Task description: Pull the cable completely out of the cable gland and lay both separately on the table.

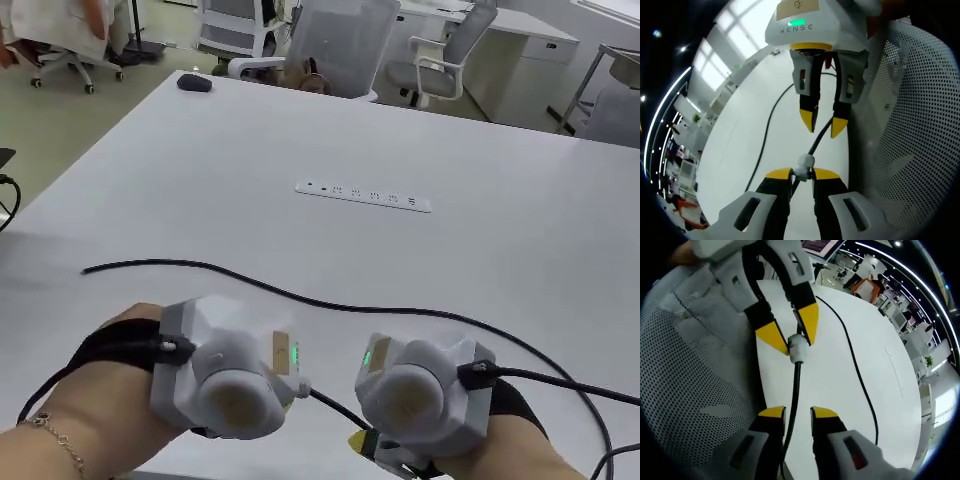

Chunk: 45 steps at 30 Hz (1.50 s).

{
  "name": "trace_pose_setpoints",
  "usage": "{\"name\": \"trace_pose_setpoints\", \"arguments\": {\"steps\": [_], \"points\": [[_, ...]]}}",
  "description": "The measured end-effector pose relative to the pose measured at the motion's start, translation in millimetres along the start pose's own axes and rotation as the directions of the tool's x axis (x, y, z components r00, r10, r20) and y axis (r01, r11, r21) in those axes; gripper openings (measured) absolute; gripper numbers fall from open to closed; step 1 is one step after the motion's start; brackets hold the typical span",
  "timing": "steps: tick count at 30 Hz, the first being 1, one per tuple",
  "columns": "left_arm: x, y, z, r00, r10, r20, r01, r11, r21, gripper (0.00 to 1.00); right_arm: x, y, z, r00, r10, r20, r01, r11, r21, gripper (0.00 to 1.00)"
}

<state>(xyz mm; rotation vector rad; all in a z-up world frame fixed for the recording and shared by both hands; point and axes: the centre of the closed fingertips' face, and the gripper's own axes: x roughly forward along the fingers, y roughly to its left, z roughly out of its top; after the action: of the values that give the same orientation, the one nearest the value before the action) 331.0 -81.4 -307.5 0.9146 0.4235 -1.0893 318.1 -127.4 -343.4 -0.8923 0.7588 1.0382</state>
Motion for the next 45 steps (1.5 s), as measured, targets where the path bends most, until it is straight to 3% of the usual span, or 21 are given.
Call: {"name": "trace_pose_setpoints", "arguments": {"steps": [4, 11, 18, 20, 22, 25, 29, 31, 33, 45], "points": [[0.0, 1.9, 0.5, 1.0, 0.002, 0.006, -0.002, 1.0, -0.007, 0.17, 0.1, 2.2, -1.0, 0.9997, 0.022, 0.012, -0.023, 1.0, 0.019, 0.04], [-2.7, 10.2, -8.7, 0.9992, 0.034, -0.021, -0.035, 0.999, -0.037, 0.17, 0.9, -9.0, -25.4, 0.9945, -0.026, -0.102, 0.03, 0.999, 0.032, 0.03], [-4.4, 10.4, -5.5, 0.9991, 0.041, -0.009, -0.041, 0.998, -0.042, 0.17, 0.2, -8.8, -42.4, 0.9844, -0.022, -0.174, 0.034, 0.997, 0.063, 0.04], [-4.4, 10.6, -5.7, 0.9991, 0.042, -0.011, -0.042, 0.998, -0.037, 0.17, 0.9, -6.3, -41.7, 0.9848, -0.011, -0.173, 0.022, 0.998, 0.062, 0.11], [-3.6, 9.0, -6.5, 0.9992, 0.037, -0.015, -0.037, 0.999, -0.034, 0.17, 1.9, -4.0, -32.2, 0.9907, -0.008, -0.136, 0.015, 0.999, 0.052, 0.22], [-3.2, 7.9, -6.2, 0.9993, 0.033, -0.015, -0.034, 0.999, -0.028, 0.17, 2.2, 1.0, -9.9, 0.9992, 0.01, -0.037, -0.01, 1.0, 0.023, 0.22], [-4.4, 7.3, 0.6, 0.9994, 0.034, 0.011, -0.033, 0.999, -0.014, 0.17, 0.0, 2.7, -0.3, 1.0, 0.006, -0.003, -0.006, 1.0, -0.006, 0.19], [-4.0, 7.2, 2.0, 0.9993, 0.034, 0.018, -0.033, 0.999, -0.017, 0.17, 0.0, 0.4, -2.1, 1.0, 0.0, -0.008, 0.0, 1.0, -0.006, 0.07], [-2.8, 7.1, 0.3, 0.9994, 0.031, 0.012, -0.031, 0.999, -0.02, 0.17, -0.8, -2.6, -3.4, 1.0, -0.008, -0.001, 0.008, 1.0, 0.008, 0.04], [-8.0, 22.3, -14.1, 0.996, 0.085, -0.027, -0.087, 0.994, -0.068, 0.17, -0.7, -10.5, -30.6, 0.9945, -0.013, -0.104, 0.024, 0.994, 0.11, 0.03]]}}
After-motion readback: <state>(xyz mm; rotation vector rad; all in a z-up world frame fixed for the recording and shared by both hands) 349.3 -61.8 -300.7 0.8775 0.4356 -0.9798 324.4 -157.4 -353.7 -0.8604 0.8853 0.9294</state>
